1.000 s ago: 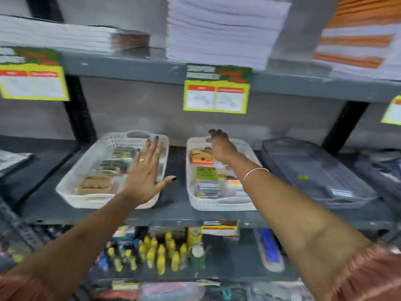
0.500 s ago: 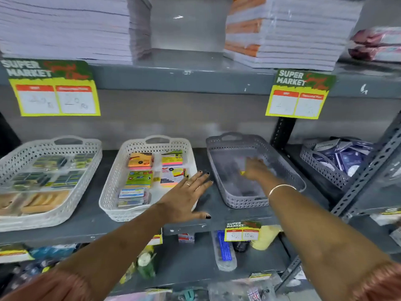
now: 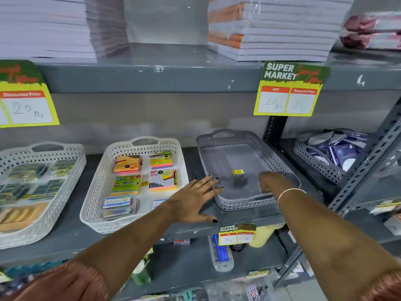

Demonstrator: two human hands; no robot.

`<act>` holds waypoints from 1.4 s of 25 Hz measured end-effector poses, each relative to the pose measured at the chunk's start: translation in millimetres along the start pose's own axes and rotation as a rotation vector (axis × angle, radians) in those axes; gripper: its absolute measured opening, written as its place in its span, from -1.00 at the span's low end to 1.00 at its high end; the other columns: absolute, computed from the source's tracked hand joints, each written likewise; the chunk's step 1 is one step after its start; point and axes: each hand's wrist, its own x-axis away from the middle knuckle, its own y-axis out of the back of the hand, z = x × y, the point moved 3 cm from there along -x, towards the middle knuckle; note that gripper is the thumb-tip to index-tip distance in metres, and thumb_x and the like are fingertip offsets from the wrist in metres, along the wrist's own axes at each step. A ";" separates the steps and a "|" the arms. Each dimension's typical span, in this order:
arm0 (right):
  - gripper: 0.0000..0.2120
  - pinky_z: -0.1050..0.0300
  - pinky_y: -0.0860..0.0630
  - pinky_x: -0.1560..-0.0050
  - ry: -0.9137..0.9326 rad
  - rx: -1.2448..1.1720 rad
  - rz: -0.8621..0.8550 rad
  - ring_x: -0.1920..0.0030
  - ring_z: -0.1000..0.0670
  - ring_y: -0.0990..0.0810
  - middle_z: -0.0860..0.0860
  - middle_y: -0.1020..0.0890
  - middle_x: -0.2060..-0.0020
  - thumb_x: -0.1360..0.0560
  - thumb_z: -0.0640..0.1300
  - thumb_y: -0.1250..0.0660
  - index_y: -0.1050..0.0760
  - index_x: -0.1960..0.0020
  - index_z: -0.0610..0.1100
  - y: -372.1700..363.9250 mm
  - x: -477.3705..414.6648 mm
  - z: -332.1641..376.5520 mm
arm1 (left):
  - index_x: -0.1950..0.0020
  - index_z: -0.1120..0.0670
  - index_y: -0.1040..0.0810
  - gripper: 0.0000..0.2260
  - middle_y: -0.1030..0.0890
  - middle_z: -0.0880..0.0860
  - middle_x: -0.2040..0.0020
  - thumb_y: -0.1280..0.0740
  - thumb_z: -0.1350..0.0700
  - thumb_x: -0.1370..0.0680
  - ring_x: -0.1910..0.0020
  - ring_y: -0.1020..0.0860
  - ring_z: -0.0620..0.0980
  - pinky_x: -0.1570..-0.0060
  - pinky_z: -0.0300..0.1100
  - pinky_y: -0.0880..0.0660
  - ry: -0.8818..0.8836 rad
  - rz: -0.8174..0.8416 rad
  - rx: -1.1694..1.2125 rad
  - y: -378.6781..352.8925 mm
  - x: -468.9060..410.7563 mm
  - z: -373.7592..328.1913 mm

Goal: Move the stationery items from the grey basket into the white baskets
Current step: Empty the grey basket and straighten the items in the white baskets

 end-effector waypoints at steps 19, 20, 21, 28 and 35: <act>-0.59 0.08 -0.47 -0.16 0.381 -0.200 -0.383 -0.24 -0.14 -0.55 -0.08 -0.58 -0.23 -0.42 0.01 -0.34 -0.46 -0.24 -0.08 139.9 93.4 164.4 | -0.43 -0.03 0.33 -0.06 0.31 0.02 -0.44 0.47 -0.52 -0.17 -0.45 0.29 0.08 -0.39 0.05 0.28 0.364 -0.053 -0.096 30.1 136.2 80.4; -0.59 0.10 -0.47 -0.13 0.426 -0.192 -0.363 -0.21 -0.14 -0.57 -0.07 -0.58 -0.21 -0.42 0.02 -0.35 -0.46 -0.23 -0.06 139.0 101.1 181.0 | -0.42 -0.04 0.35 -0.06 0.31 0.02 -0.43 0.47 -0.53 -0.16 -0.45 0.28 0.09 -0.38 0.04 0.28 0.400 -0.048 -0.088 30.0 152.0 86.9; -0.59 0.11 -0.48 -0.09 0.479 -0.184 -0.325 -0.18 -0.14 -0.58 -0.07 -0.59 -0.21 -0.42 0.02 -0.36 -0.48 -0.23 -0.06 133.6 107.6 195.0 | -0.42 -0.04 0.34 -0.05 0.31 0.03 -0.43 0.47 -0.54 -0.15 -0.46 0.27 0.09 -0.39 0.05 0.27 0.433 -0.042 -0.085 29.1 164.7 92.4; -0.48 0.01 -0.47 -0.17 0.681 0.117 -0.117 -0.29 -0.14 -0.50 -0.09 -0.51 -0.32 -0.46 -0.03 -0.36 -0.37 -0.39 -0.10 68.4 133.2 255.9 | -0.49 -0.02 0.23 -0.04 0.23 0.02 -0.49 0.43 -0.53 -0.21 -0.44 0.28 0.04 -0.34 -0.01 0.30 0.549 -0.021 -0.062 9.6 212.0 115.1; -0.37 -0.02 -0.46 -0.20 0.706 0.186 -0.083 -0.34 -0.15 -0.45 -0.08 -0.47 -0.37 -0.45 -0.03 -0.39 -0.28 -0.46 -0.06 52.7 133.0 261.8 | -0.50 -0.01 0.17 -0.07 0.15 0.04 -0.53 0.42 -0.51 -0.26 -0.42 0.28 -0.03 -0.36 -0.08 0.26 0.502 -0.023 -0.030 8.0 212.1 116.1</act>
